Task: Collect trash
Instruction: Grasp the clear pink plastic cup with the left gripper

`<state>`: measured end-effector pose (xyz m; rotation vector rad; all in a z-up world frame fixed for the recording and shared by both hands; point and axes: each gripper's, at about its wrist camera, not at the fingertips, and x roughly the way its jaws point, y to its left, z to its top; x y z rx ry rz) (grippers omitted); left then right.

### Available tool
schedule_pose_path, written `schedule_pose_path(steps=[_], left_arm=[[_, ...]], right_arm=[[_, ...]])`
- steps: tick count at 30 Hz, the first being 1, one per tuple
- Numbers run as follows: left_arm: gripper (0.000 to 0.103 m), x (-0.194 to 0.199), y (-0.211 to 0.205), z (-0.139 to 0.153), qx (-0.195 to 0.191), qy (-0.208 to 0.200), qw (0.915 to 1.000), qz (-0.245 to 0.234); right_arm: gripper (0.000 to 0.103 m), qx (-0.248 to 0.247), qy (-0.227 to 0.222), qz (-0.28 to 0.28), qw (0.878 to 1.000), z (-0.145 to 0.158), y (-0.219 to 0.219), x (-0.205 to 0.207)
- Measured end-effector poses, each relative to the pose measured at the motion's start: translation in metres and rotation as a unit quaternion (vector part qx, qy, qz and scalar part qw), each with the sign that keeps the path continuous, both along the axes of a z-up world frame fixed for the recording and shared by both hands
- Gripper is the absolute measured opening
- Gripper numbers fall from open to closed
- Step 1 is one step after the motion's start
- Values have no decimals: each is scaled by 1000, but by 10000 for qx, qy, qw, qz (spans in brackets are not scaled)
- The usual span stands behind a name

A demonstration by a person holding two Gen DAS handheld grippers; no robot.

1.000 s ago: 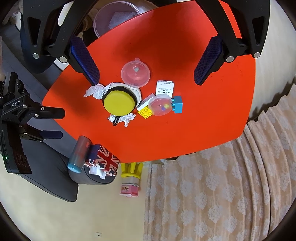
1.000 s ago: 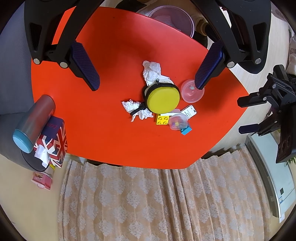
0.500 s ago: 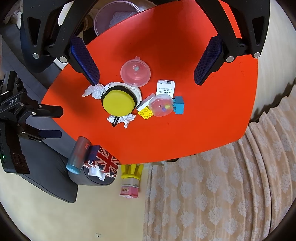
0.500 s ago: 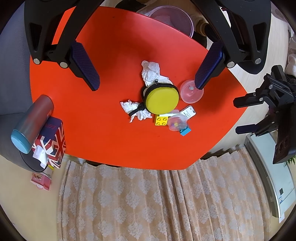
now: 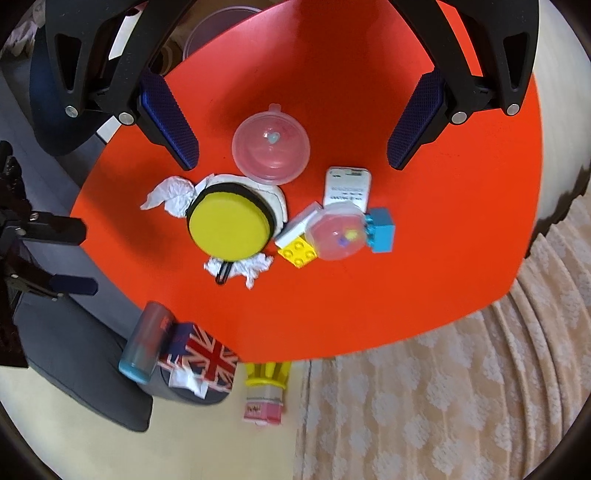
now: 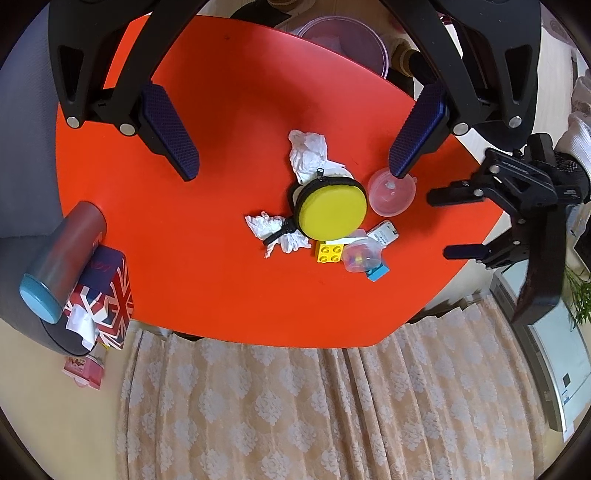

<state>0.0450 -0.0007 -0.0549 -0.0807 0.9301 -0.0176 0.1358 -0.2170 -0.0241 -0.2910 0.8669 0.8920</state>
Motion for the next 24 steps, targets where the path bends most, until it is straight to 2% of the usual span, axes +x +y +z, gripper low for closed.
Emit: schedule_pose_path(steps=[10,16,18,20,24], left_arm=[[98,21,-10,-32,40,485,9987,-171],[97,24,-12,-42,94,562,9981,-214],[91,25,-14,-44,79,576,9980,-252],[76,27,-16,-47,77,632,9975,-294],[60,28,-16,-54,51,711,9969,-322]], right_arm=[[100,-47,69,-51,10000,-5,-5,5],[100,-38,106,-62,9999,-9,-7,8],[100,-40,116,-53,9999,-10,-6,8],[100,-45,129,-43,9999,-11,-6,8],[100,-48,150,-30,9999,-12,-5,8]])
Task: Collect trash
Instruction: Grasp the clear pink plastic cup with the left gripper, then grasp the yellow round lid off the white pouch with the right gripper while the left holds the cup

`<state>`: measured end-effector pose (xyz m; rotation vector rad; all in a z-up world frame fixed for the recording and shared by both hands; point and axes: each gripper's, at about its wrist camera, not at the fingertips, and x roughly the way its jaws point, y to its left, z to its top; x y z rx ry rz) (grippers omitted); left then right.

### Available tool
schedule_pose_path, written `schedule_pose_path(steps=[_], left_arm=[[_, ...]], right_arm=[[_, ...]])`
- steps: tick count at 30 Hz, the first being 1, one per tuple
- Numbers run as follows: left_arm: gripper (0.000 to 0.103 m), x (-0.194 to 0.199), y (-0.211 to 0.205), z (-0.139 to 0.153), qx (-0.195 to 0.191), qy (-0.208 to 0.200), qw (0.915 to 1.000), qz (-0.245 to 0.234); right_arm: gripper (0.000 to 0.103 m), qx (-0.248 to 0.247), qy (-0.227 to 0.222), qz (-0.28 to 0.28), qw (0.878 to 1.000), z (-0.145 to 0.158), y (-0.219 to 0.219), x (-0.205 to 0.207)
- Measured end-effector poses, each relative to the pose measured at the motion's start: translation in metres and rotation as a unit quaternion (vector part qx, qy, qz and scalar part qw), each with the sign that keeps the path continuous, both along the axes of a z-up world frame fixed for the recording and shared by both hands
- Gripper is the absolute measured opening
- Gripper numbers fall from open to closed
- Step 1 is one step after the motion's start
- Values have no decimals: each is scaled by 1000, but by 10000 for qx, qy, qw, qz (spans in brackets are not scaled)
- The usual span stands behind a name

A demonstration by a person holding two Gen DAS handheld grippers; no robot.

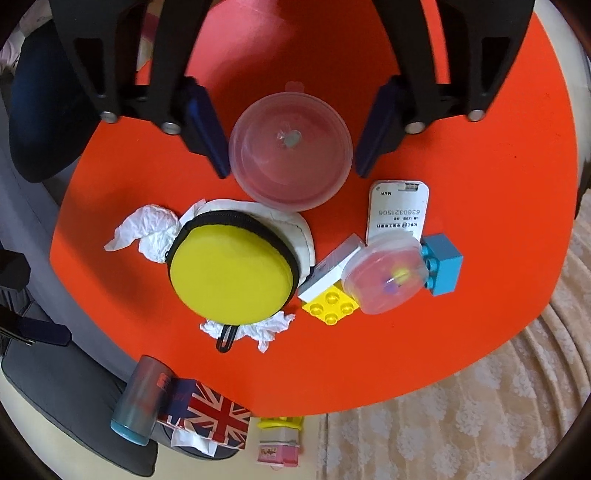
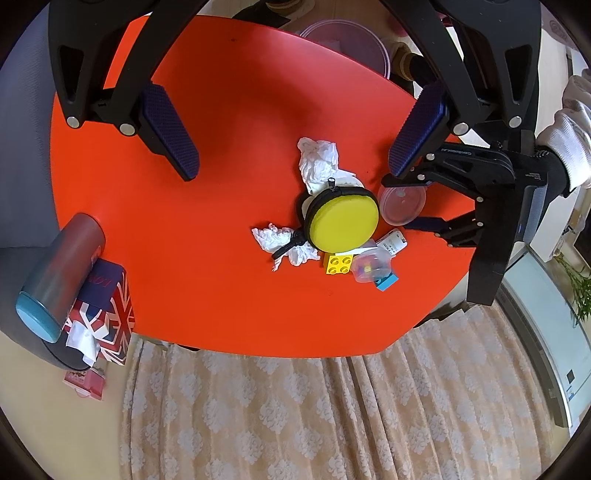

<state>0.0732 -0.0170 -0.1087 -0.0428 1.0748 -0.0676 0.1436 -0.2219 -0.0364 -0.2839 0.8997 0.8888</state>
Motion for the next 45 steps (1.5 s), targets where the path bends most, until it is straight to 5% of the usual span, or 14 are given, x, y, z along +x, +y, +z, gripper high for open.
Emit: schedule_pose_path(steps=[22,42,45], left_arm=[[59,-29,20,34,-77,-456,9986,249],[59,-46,37,33,-295,-560,9969,456],[59,-49,39,31,-326,-560,9968,472]], right_arm=[[100,-181,-18,340,9993,-11,50,2],[100,-1138,78,729,9908,-52,122,12],[91,-1208,69,722,9900,-55,123,13]])
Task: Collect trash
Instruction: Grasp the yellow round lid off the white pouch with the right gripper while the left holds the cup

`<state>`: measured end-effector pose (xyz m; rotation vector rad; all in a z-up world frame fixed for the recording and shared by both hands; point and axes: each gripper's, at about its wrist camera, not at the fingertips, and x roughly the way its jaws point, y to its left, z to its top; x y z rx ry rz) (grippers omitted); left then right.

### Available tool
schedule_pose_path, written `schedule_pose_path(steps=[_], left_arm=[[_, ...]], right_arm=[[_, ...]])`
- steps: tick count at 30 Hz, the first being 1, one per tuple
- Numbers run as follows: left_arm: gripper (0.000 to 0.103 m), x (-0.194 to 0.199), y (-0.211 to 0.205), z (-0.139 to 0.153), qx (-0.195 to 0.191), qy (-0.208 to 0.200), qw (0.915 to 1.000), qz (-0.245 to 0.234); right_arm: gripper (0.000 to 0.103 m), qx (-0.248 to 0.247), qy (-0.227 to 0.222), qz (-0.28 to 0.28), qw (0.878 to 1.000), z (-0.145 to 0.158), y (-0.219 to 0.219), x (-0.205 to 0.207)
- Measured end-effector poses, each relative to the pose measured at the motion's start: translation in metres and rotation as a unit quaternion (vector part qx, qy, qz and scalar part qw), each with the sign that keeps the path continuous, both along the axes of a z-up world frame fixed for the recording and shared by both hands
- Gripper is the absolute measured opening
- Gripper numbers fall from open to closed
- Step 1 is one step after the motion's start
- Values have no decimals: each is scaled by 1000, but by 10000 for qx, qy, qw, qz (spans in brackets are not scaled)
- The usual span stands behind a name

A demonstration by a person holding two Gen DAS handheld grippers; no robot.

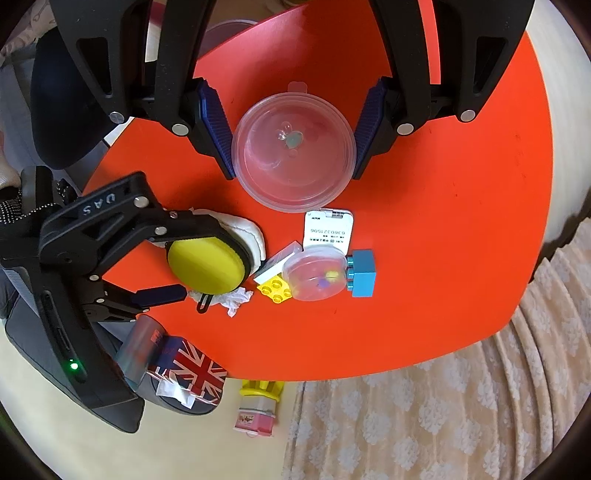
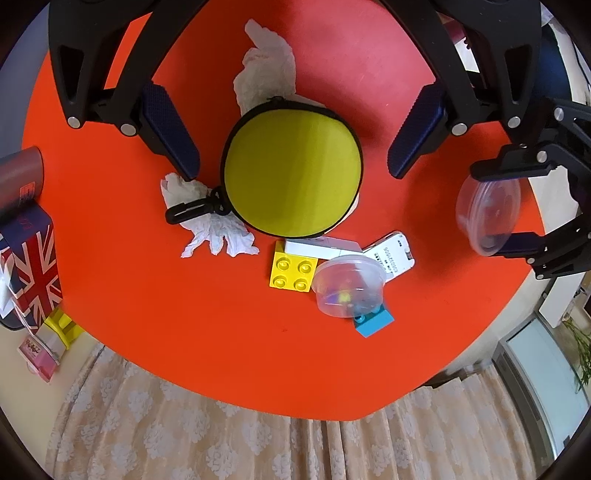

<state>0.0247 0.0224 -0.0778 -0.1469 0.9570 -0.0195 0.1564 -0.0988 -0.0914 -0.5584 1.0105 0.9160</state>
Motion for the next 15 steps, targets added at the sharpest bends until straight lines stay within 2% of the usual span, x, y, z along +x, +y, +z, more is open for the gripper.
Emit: schedule_pose_path(steps=[1,9,15], left_arm=[[59,0,0,-1,-13,0,10000,3],[59,-2,0,-1,-44,-27,10000,3],[59,-9,-8,11,-23,-167,9999,14]], right_arm=[[79,-17,-24,-11,10000,-1,0,0],[77,43,-156,-35,9999,0,-2,-2],[77,393,-268,-128,9988,25,-22,-11]])
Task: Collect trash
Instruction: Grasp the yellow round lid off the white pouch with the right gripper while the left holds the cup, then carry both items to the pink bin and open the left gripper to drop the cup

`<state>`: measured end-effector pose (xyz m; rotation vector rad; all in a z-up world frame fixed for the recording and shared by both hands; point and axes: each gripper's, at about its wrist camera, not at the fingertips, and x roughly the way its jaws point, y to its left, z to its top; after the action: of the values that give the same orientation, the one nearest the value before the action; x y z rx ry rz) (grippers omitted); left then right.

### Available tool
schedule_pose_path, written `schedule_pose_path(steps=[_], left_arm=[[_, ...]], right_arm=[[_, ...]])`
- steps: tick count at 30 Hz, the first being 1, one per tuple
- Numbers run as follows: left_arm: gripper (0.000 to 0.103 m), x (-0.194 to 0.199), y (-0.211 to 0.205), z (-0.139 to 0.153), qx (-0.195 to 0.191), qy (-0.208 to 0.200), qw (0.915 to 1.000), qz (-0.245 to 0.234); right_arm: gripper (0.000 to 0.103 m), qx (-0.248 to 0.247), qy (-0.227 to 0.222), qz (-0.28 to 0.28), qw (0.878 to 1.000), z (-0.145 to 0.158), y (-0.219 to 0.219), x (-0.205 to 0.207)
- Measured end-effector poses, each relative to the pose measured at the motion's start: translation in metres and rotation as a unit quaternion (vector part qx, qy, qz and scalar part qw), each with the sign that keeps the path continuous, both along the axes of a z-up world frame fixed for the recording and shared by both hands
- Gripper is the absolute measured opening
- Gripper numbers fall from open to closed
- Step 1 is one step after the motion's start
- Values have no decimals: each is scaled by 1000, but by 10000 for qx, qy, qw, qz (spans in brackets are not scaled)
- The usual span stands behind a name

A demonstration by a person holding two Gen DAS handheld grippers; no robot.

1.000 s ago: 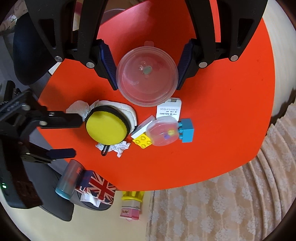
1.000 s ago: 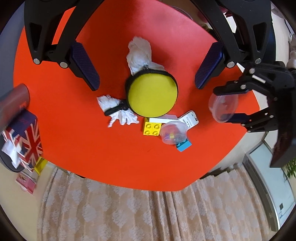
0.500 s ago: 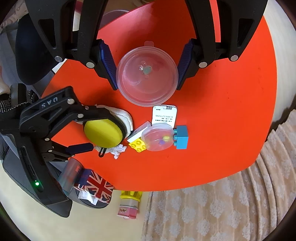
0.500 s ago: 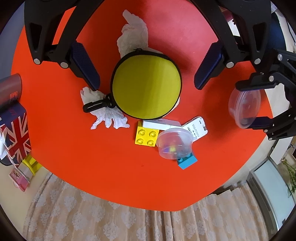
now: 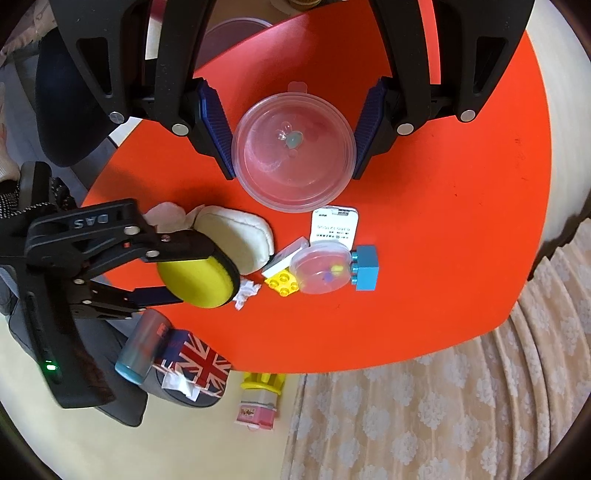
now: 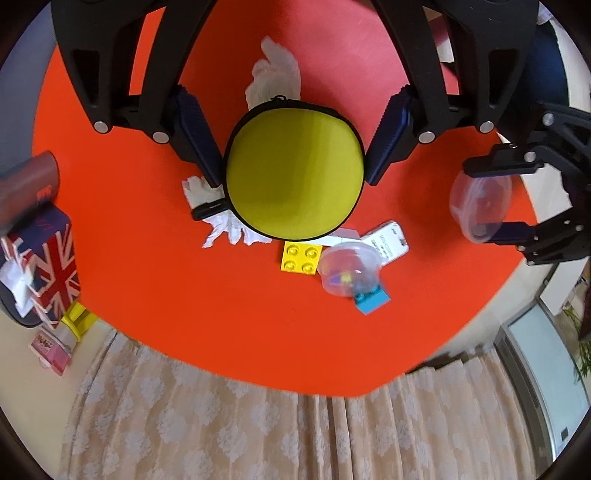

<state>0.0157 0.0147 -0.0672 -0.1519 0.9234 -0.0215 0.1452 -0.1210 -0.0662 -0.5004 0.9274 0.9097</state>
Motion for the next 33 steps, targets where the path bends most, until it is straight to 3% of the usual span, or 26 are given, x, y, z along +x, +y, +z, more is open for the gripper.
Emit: schedule_pose_path(steps=[14,33], left_arm=[[59,-39,-35,33,138,-385,9992,-23],[60,-92,-94,24,124,-503,9984,-222]], right_arm=[[77,803,-198,-160,9964,52,-78,-64],[77,1052,-237,-251,9939,43,-143,-137]])
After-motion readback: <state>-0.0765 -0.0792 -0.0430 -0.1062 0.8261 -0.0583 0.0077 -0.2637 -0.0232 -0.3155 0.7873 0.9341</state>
